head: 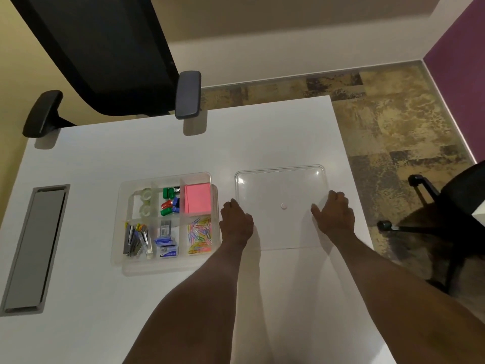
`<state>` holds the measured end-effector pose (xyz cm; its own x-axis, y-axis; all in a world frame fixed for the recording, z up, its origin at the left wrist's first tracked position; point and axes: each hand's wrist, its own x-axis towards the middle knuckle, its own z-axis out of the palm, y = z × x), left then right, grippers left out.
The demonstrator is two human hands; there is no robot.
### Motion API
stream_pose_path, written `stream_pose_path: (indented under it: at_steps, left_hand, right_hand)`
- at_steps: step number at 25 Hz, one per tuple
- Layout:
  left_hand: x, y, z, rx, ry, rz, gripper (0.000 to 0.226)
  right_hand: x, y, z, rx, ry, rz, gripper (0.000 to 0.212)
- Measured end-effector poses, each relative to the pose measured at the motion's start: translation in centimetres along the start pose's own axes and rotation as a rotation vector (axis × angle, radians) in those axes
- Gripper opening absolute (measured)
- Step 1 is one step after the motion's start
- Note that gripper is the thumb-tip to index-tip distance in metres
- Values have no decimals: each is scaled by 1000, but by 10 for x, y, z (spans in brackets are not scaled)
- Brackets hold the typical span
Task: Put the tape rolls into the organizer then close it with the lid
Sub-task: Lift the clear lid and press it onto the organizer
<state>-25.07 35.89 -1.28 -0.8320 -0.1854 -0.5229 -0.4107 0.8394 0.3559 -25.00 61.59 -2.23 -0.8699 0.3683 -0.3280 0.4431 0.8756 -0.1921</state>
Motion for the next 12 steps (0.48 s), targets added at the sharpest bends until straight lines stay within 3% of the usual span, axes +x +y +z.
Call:
stream_pose_path:
  at_steps: [5,10,12]
  left_hand:
    - [4,3,9,-65,9,-25,51]
    - [1,3,11,-317,85,-94,52]
    - [-3,1,8,-352,131,-103,54]
  right_hand:
    - [-4,-6,11,124,33,63,51]
    - [2,-12,5,310,33,311,47]
    - [-1,-15,-1,308,65,329,41]
